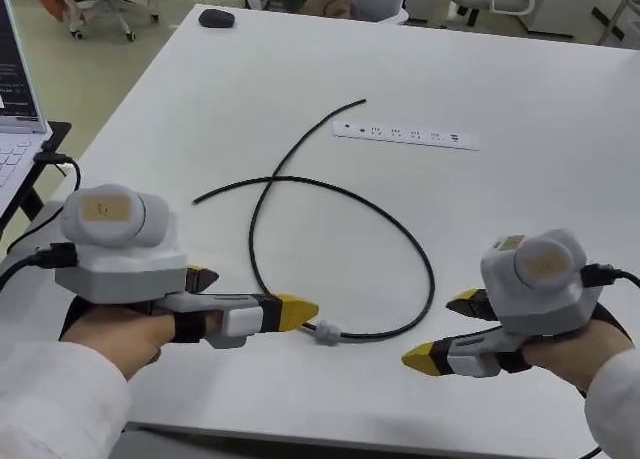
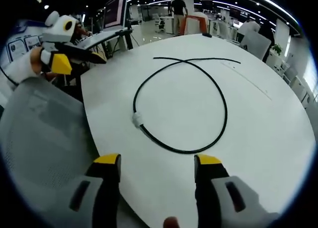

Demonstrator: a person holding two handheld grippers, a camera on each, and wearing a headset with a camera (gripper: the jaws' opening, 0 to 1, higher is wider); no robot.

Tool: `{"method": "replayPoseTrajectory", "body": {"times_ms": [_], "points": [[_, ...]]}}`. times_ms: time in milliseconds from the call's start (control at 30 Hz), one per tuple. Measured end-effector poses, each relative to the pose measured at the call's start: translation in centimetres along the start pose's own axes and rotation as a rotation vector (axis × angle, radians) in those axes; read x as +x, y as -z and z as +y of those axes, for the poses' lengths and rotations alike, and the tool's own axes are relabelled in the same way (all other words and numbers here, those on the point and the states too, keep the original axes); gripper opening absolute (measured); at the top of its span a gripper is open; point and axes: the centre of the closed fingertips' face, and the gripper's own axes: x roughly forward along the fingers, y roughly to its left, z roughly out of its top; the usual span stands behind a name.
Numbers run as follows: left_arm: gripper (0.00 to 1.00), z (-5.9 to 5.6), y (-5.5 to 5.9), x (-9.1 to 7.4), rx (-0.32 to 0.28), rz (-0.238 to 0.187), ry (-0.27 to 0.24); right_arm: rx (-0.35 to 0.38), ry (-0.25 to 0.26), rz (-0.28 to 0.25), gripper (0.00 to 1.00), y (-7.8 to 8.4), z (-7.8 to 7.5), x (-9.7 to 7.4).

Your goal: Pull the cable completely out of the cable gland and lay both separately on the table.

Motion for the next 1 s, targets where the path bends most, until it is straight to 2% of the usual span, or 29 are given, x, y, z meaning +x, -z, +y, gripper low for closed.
{"method": "replayPoseTrajectory", "body": {"times_ms": [67, 167, 333, 400, 633, 1000], "points": [[0.89, 0.1, 0.1, 0.0, 0.0, 0.003, -0.002, -0.013, -0.008, -0.004, 0.61, -0.4, 0.2, 0.4], [0.89, 0.1, 0.1, 0.0, 0.001, 0.003, -0.002, -0.065, -0.023, -0.038, 0.57, -1.2, 0.5, 1.0], [0.88, 0.0, 0.1, 0.0, 0.004, 0.007, -0.001, -0.143, -0.016, -0.05, 0.5, -2.1, 0.6, 2.4], [0.88, 0.0, 0.2, 0.0, 0.005, 0.009, 0.0, -0.146, -0.026, -0.05, 0.47, -2.3, 0.7, 3.0], [0.88, 0.2, 0.2, 0.0, 0.006, 0.012, -0.005, -0.16, -0.064, -0.063, 0.45, -3.2, 1.5, 4.7], [0.87, 0.2, 0.4, 0.1, 0.002, 0.017, -0.005, -0.162, -0.112, -0.052, 0.36, -3.1, 2.2, 7.6]]}}
